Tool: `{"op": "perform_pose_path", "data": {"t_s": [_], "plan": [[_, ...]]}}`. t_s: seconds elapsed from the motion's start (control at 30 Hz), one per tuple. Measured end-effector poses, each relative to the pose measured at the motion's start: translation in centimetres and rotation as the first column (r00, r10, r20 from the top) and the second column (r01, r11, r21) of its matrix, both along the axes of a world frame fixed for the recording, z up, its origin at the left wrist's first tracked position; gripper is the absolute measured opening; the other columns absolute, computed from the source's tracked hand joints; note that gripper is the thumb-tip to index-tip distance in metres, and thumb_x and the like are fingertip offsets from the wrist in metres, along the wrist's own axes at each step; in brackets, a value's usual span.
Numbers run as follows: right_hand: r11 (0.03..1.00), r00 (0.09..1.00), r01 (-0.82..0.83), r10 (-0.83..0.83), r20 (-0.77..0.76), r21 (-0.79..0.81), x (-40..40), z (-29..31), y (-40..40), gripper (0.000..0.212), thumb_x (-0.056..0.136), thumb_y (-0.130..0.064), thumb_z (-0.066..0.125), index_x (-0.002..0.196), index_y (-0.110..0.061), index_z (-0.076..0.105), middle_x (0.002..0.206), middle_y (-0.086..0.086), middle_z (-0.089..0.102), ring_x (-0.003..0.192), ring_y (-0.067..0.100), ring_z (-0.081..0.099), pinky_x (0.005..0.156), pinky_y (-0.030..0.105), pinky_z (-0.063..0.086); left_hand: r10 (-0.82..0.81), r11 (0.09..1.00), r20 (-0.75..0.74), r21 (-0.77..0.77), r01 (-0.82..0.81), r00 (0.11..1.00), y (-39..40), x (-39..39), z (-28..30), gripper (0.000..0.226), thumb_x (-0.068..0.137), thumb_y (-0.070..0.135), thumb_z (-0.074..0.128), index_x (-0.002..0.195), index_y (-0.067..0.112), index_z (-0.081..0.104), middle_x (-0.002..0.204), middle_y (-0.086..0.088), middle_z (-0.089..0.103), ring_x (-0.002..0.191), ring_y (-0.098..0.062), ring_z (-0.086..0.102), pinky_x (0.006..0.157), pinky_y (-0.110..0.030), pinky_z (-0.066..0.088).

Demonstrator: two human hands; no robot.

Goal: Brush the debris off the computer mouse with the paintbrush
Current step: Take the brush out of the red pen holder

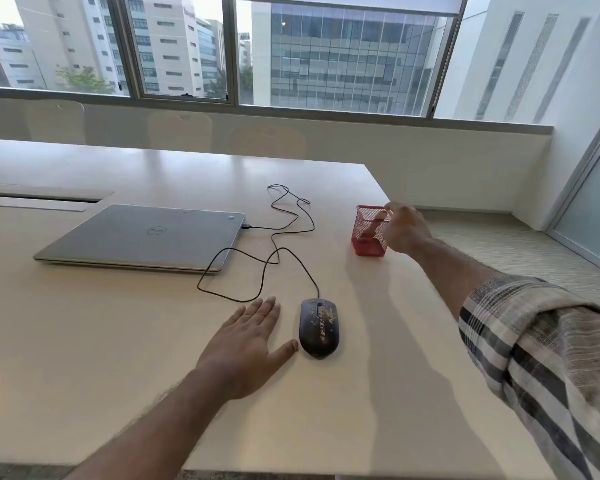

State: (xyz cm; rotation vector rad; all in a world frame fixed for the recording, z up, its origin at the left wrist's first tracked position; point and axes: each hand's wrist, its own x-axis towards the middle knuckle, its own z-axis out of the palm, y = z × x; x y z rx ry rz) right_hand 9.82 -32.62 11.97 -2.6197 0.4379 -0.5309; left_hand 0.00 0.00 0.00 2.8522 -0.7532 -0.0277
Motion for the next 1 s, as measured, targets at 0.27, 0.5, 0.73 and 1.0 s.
{"op": "perform_pose_path", "data": {"t_s": [0.27, 0.5, 0.73, 1.0], "plan": [[0.998, 0.999, -0.039, 0.039, -0.018, -0.05, 1.7, 0.5, -0.1, 0.026, 0.09, -0.013, 0.056, 0.11, -0.015, 0.072, 0.116, 0.01, 0.07, 0.11, 0.031, 0.061, 0.09, 0.033, 0.052, 0.001, 1.0, 0.018, -0.001, -0.001, 1.0, 0.2, -0.1, 0.0, 0.091, 0.086, 0.08, 0.006, 0.159, 0.028, -0.008, 0.166, 0.013, -0.015, 0.149, 0.001, -0.019, 0.123, -0.027, -0.01], [0.996, 0.997, -0.04, 0.035, -0.072, -0.074, 1.8, 1.5, -0.2, 0.016, 0.086, -0.01, 0.058, 0.081, -0.011, 0.073, 0.088, 0.01, 0.071, 0.086, 0.032, 0.065, 0.072, 0.032, 0.053, 0.003, 1.0, 0.016, -0.006, -0.003, 1.0, 0.2, -0.3, 0.2, 0.091, 0.087, 0.08, 0.007, 0.159, 0.028, -0.008, 0.166, 0.012, -0.015, 0.15, 0.0, -0.019, 0.124, -0.028, -0.009], [0.984, 0.998, -0.063, 0.061, -0.019, -0.166, 0.0, 4.8, 0.5, 0.013, 0.08, -0.007, 0.061, 0.067, -0.011, 0.061, 0.095, 0.013, 0.077, 0.09, 0.034, 0.067, 0.071, 0.033, 0.054, -0.006, 1.0, 0.02, -0.003, 0.006, 1.0, 0.1, -0.2, 0.2, 0.088, 0.09, 0.079, 0.01, 0.159, 0.027, -0.007, 0.167, 0.012, -0.014, 0.15, 0.0, -0.018, 0.124, -0.029, -0.009], [0.987, 0.932, -0.019, 0.076, 0.354, -0.16, -3.1, 7.0, 0.8, 0.019, 0.086, -0.007, 0.051, 0.085, 0.002, 0.068, 0.092, 0.026, 0.073, 0.084, 0.044, 0.064, 0.069, 0.037, 0.047, -0.006, 1.0, 0.049, -0.01, 0.007, 0.999, 0.2, 0.1, -0.3, 0.09, 0.088, 0.079, 0.009, 0.16, 0.027, -0.005, 0.167, 0.012, -0.012, 0.149, 0.002, -0.017, 0.119, -0.024, -0.013]]}}
